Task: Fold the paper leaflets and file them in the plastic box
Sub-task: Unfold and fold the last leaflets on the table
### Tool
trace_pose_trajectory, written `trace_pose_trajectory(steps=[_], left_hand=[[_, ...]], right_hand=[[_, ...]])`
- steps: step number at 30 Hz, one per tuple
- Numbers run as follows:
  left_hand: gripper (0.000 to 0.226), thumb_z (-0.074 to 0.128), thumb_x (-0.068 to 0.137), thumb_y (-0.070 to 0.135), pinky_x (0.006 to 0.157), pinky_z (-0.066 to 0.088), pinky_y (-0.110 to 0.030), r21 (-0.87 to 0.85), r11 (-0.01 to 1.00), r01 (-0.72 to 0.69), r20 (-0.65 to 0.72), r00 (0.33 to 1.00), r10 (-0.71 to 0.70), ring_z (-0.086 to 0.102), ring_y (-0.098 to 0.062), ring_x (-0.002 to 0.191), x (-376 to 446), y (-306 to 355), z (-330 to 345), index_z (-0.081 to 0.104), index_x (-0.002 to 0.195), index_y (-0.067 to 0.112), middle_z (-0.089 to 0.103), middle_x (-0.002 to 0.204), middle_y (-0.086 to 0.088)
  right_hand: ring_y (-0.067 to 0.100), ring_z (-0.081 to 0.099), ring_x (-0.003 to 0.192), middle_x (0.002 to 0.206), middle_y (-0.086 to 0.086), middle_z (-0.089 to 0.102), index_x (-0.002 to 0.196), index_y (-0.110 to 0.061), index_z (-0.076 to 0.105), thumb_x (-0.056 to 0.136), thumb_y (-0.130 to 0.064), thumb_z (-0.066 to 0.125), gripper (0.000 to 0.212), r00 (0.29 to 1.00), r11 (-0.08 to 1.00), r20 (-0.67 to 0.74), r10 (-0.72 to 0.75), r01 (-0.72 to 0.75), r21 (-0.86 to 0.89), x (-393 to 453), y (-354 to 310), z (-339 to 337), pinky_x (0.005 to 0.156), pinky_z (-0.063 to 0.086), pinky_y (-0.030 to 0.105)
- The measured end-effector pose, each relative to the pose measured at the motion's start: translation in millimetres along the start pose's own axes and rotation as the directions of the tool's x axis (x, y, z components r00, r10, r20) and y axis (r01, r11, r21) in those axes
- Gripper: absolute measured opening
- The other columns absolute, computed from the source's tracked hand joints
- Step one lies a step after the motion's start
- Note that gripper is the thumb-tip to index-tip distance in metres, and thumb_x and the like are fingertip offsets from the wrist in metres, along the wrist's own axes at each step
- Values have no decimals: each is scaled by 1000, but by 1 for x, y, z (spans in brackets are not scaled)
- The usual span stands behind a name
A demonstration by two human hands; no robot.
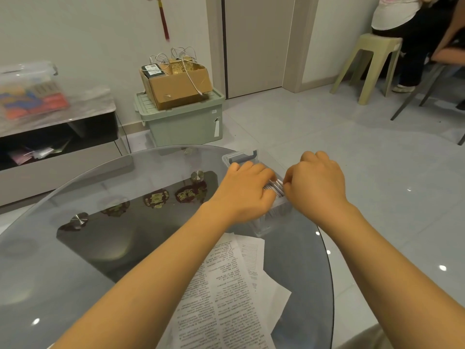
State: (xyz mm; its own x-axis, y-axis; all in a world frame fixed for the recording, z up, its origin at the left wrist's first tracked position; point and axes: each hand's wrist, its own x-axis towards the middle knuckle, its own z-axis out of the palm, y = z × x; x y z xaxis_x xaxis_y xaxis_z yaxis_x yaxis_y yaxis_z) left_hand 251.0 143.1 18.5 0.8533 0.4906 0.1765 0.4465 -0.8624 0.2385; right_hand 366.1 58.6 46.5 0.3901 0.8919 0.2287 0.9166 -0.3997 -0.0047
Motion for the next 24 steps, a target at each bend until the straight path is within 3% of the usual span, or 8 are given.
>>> trace_pose_trajectory(steps=[4,7,9,14,16,20,24], left_hand=[[62,19,79,36,93,19,-31,50,999,-11,69,998,7,38,-13,112,1,2,-3,48,133,31,48,131,6],[62,16,80,37,94,20,-32,85,996,-16,100,995,7,36,-15,114,3,2,-5,46,135,37,44,133,4],[63,14,80,38,94,21,-32,132,991,-25,118,993,9,36,-16,115,4,2,-6,45,135,40,41,135,3],[64,11,80,40,99,22,-35,191,981,-31,148,989,2,35,-18,120,6,3,-7,43,136,40,38,137,2],[63,15,80,39,101,20,-35,148,989,-6,116,993,-11,34,-17,121,3,5,-7,45,135,37,40,136,1],[63,20,80,34,107,10,-34,60,998,29,18,999,-30,31,-14,127,-13,12,-12,43,138,29,41,138,1],[58,23,84,30,107,2,-27,2,999,53,-75,996,-53,27,-10,128,-40,28,-25,43,138,29,41,138,2]], right_hand=[[27,48,80,105,8,43,106,-13,67,92,-17,46,25,989,983,142,29,-54,174,0,4,-2,67,38,30],[25,48,77,94,4,39,98,-11,69,89,-14,48,22,995,939,88,56,-83,334,-2,8,1,67,39,29],[23,49,76,93,6,46,95,-10,68,88,-10,48,22,995,897,51,91,-104,429,-3,12,1,67,39,28],[12,47,55,74,3,57,97,-14,66,86,-2,42,29,991,828,58,121,-133,544,-3,23,2,53,37,25],[15,51,61,83,5,61,101,-15,65,87,-4,42,29,992,835,68,106,-126,536,-4,24,3,58,40,25],[22,58,95,114,7,58,113,-19,64,90,-10,47,30,997,860,69,42,-71,505,-11,21,-1,78,45,29],[21,54,103,115,5,53,115,-23,63,89,-15,52,29,999,870,21,-35,20,492,-27,15,-14,82,44,31]])
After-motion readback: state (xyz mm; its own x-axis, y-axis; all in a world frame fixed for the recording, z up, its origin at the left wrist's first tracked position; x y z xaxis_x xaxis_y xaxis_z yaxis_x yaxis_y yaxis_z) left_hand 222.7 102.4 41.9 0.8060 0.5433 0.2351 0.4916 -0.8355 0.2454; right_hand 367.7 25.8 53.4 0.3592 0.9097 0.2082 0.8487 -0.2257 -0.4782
